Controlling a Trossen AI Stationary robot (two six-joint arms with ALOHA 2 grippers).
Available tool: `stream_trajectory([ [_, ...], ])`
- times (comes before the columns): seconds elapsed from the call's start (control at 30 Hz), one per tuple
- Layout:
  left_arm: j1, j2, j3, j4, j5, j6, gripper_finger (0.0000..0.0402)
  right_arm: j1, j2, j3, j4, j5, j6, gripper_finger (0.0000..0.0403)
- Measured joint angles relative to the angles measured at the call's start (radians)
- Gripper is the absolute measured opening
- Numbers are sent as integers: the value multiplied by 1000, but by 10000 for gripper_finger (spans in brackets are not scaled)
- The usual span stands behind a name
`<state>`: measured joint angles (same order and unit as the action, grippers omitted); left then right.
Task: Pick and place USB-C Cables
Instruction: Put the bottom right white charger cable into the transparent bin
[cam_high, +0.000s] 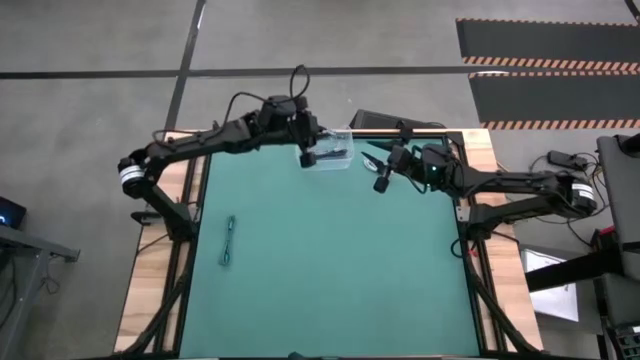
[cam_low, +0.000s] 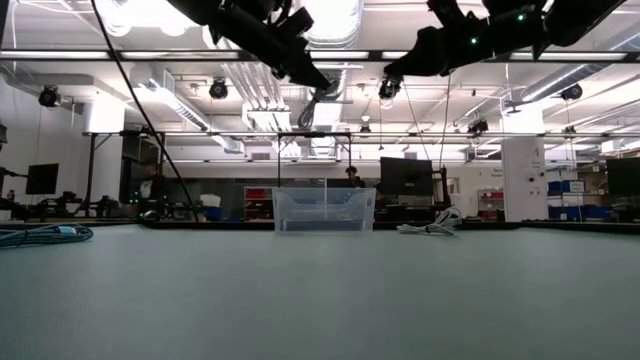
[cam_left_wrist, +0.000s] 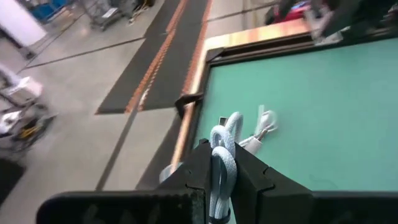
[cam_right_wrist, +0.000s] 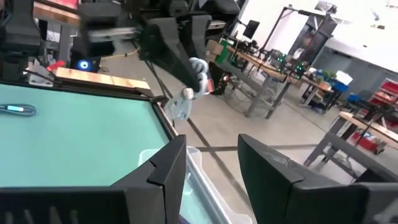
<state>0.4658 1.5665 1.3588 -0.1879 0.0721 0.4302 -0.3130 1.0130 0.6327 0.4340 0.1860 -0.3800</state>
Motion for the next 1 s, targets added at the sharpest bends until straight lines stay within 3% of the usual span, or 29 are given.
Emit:
stream_trajectory([
  [0.3, 38, 38, 74, -15, -20, 1, 19, 0, -60, 0, -41, 0, -28, 136],
  [0.8, 88, 380, 408, -306, -26, 30, 19, -2, -69, 0, -97, -1, -52, 129],
  [1.0, 110, 445, 434, -372, -25, 30, 19, -15, -69, -1, -111, 0, -50, 123],
])
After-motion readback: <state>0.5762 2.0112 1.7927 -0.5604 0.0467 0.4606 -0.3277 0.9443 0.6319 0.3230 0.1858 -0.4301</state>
